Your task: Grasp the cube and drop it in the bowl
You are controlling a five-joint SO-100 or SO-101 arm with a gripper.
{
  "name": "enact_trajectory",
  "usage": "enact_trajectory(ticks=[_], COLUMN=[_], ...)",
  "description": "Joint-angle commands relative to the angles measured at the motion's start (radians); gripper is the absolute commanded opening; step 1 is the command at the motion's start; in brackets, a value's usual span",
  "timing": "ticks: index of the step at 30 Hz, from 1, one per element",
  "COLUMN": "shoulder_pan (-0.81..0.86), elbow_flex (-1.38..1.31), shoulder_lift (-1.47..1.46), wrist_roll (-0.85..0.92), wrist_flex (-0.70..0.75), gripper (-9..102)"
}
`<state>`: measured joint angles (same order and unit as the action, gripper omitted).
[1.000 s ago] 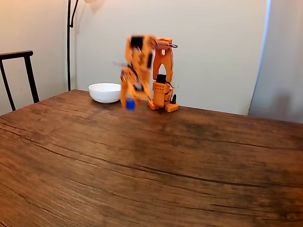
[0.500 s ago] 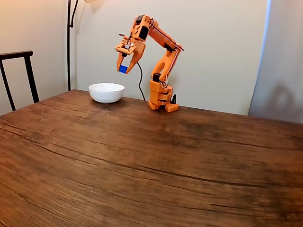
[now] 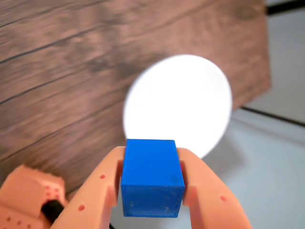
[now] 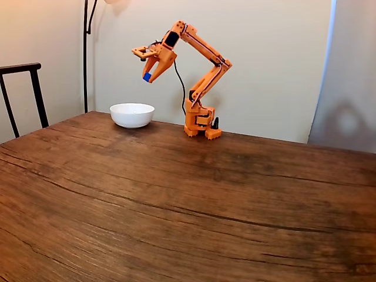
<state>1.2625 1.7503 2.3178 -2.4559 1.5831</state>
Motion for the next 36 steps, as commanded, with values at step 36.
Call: enact_trajectory(ticks=[36], shoulder_pan=[0.267], elbow_flex=[0.508], shoulder_lift=[-0.272], wrist_roll=[0.008], wrist_flex=[-0.793], gripper=[8])
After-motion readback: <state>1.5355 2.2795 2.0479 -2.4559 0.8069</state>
